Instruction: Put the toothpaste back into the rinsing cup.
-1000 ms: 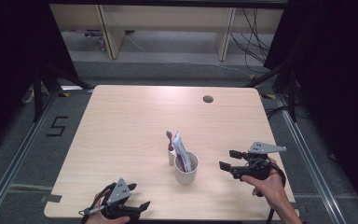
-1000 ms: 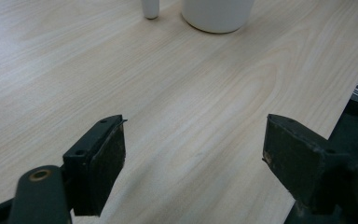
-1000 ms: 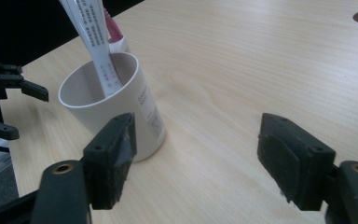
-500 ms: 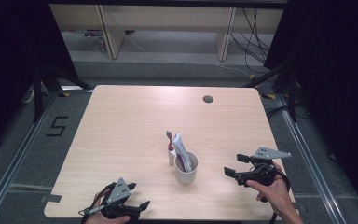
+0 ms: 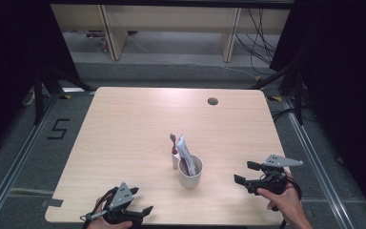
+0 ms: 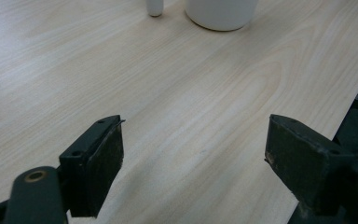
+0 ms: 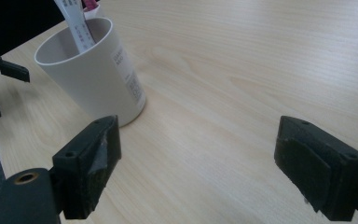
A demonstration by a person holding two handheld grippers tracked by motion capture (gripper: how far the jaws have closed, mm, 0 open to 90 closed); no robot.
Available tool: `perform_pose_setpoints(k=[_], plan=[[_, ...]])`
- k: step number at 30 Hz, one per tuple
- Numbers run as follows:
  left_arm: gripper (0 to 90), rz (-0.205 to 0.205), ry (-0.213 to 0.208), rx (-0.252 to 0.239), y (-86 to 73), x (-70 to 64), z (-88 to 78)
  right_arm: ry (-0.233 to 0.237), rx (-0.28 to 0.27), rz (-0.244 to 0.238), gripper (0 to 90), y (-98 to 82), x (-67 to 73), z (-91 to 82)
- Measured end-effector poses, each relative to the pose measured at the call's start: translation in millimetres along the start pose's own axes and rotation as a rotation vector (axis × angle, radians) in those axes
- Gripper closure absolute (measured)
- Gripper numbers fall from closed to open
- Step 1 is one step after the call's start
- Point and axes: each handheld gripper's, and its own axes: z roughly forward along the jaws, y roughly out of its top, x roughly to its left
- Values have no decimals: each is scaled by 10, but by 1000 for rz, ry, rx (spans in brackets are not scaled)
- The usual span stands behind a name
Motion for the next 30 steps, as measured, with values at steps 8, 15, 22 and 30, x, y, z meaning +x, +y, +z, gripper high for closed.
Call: perform_pose_setpoints(k=[8, 15, 22, 30], plan=[[172, 11, -1, 15, 2, 14, -6, -20, 4, -34, 155, -69, -14, -82], [169, -1, 0, -2, 0, -3, 2, -25, 22, -50, 155, -119, 13, -130], [170, 10, 3, 4, 4, 3, -4, -35, 41, -38, 154, -157, 49, -180], [170, 10, -4, -4, 4, -1, -2, -54, 53, -67, 155, -223, 65, -219]])
